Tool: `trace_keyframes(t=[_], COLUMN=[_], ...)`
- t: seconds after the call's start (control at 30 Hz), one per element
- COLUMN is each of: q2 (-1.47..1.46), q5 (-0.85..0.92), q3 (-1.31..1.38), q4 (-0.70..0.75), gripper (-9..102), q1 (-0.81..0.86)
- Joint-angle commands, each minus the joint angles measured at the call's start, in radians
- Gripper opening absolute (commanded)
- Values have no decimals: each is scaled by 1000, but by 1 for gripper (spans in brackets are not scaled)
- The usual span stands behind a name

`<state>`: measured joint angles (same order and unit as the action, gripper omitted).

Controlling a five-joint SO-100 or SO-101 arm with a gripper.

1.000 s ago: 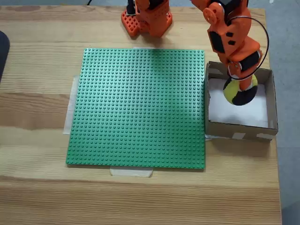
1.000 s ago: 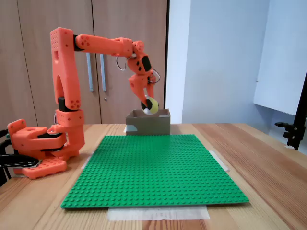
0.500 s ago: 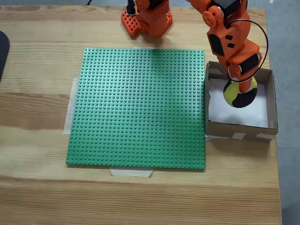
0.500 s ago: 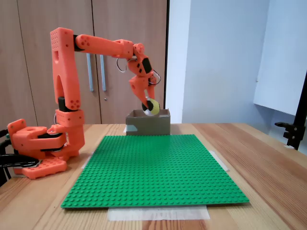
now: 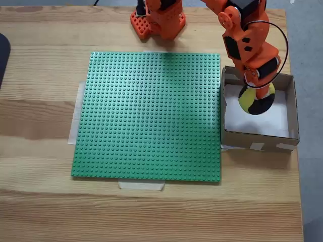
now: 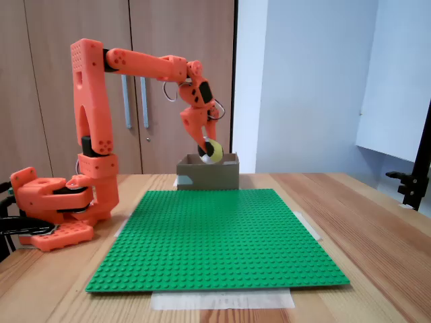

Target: Pick the ball and put it in the box.

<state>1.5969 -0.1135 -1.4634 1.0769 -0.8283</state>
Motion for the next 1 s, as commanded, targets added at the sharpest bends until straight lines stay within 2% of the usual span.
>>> trace_keyframes(t=[0.0,0.1,0.3,0.67,0.97], q2=[11,11,32,129,354], q5=[15,8,3,26,100], q3=[81,98,121,114,-117], q4=[11,28,51,74,32], gripper=[12,20,26,24,22], q1=[-6,-8,-12,3,103])
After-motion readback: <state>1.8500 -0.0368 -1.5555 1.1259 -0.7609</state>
